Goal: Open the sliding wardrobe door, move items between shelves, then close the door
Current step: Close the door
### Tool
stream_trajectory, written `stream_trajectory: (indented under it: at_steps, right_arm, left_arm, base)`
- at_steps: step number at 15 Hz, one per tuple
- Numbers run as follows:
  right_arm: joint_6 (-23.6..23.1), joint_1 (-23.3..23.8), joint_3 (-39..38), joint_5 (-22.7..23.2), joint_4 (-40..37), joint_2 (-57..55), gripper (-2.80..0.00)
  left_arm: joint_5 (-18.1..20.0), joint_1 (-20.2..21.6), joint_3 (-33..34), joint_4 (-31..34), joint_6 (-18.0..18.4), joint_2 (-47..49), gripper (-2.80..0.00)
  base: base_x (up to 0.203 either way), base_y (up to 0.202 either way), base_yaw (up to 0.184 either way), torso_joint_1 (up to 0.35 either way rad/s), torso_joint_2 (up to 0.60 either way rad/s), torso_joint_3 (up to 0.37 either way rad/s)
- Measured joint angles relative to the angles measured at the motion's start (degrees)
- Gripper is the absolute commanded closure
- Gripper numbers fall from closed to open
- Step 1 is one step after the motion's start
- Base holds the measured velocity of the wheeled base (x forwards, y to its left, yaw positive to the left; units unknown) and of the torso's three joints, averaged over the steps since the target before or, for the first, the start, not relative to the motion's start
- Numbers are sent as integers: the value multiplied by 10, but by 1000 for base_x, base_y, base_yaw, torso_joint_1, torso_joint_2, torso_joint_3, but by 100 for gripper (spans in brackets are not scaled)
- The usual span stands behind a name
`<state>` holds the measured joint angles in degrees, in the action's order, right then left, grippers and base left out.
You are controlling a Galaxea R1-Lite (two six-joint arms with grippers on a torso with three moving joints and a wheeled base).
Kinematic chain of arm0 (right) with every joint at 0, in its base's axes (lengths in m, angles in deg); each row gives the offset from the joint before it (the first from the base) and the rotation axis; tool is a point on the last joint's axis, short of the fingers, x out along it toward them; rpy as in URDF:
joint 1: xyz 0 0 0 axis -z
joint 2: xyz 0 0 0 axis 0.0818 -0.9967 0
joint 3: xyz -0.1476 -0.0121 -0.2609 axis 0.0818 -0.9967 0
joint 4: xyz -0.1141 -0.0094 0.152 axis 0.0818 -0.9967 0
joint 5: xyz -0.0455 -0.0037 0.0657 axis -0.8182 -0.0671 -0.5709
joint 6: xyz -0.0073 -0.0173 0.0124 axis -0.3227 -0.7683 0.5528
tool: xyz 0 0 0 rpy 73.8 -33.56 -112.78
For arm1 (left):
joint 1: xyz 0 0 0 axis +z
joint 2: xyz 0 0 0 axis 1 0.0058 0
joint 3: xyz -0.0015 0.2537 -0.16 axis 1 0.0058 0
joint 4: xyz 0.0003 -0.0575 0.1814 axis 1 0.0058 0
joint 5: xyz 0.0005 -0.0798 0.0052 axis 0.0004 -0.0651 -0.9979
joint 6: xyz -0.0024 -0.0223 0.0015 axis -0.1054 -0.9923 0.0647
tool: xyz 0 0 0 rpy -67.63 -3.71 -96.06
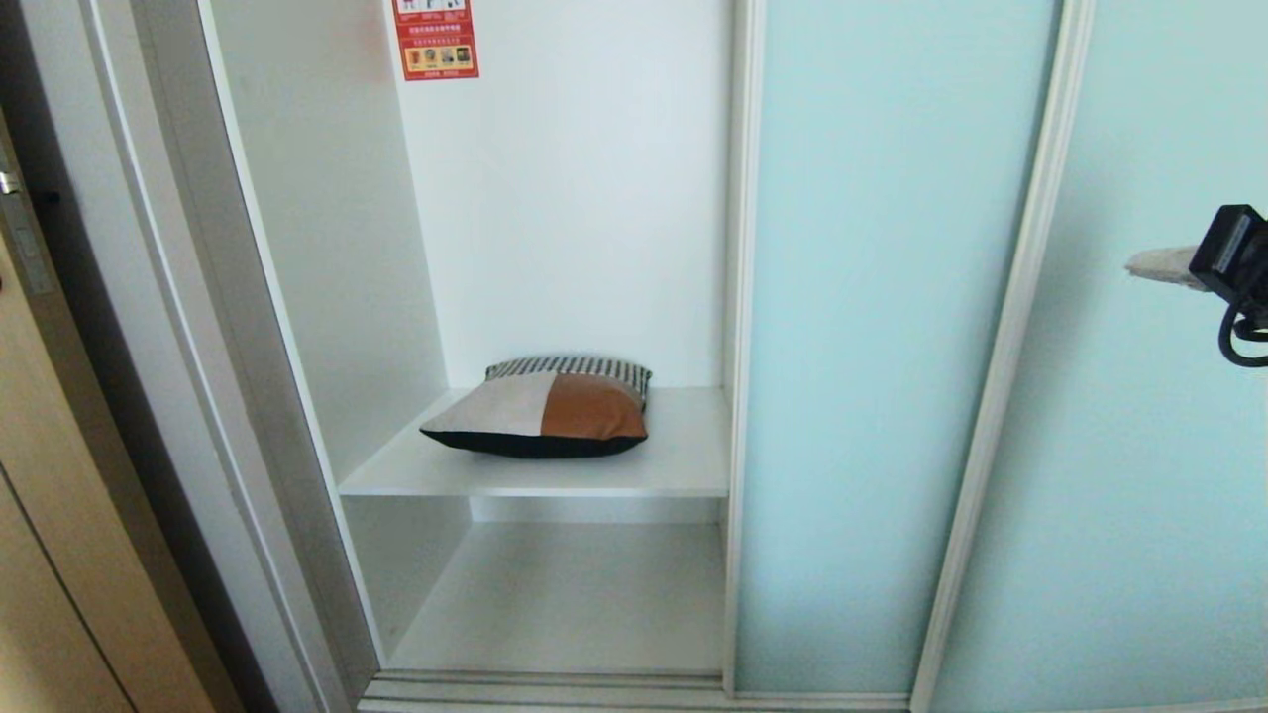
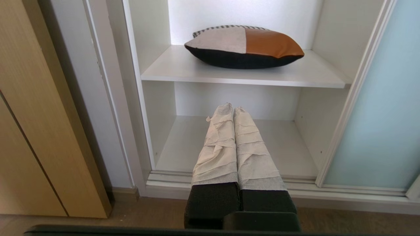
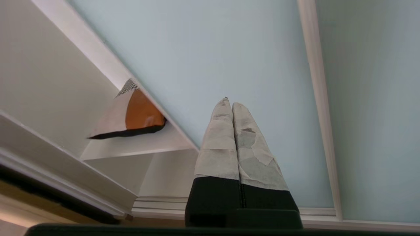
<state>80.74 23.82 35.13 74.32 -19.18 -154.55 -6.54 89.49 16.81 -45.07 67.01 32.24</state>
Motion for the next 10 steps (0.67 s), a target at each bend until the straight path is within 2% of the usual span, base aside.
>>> stream_trajectory:
  at_steps: [3,10]
  right_arm:
    - [3,-1,48,-8,-9,-54,0]
    - [4,-21,101,-13,-14,-127,0]
  left_arm:
    - [0,0,0,0,0,0,0]
    - [0,0,0,0,0,0,0]
  base:
    - [0,0,0,0,0,0]
    - [0,0,0,0,0,0]
